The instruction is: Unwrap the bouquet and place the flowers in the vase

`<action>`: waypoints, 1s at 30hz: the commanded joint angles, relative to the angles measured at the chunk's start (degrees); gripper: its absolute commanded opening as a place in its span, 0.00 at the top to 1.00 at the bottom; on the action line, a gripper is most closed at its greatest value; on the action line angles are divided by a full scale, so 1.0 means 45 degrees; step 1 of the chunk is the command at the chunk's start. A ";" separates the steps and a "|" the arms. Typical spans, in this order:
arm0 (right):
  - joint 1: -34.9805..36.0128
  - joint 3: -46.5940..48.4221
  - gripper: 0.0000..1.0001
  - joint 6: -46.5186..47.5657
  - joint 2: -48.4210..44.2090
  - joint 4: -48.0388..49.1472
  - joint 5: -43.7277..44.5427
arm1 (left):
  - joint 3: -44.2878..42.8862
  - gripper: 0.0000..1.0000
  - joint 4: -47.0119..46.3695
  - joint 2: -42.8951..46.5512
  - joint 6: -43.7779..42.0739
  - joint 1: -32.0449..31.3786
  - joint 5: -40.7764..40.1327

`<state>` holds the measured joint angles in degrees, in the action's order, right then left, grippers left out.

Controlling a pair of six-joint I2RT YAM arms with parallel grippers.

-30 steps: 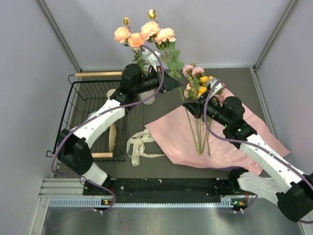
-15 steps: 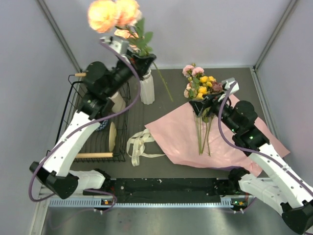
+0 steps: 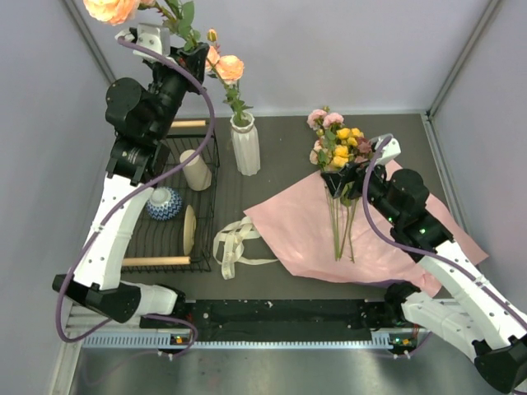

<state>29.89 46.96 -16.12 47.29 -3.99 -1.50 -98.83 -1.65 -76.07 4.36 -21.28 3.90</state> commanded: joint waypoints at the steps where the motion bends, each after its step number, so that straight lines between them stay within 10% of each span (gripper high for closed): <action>1: 0.0096 0.0287 0.23 -0.0012 -0.0254 0.0027 0.0216 | -0.0617 1.00 0.0211 -0.0224 0.0163 0.0509 -0.0145; 30: 0.0096 0.0170 0.23 -0.0109 0.0351 -0.0149 0.0098 | 0.4146 1.00 -0.3304 -0.1259 0.1082 0.0900 -0.0534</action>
<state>29.89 46.96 -16.21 48.40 -4.51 -1.15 -83.66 -8.84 -81.76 8.23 -17.54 3.16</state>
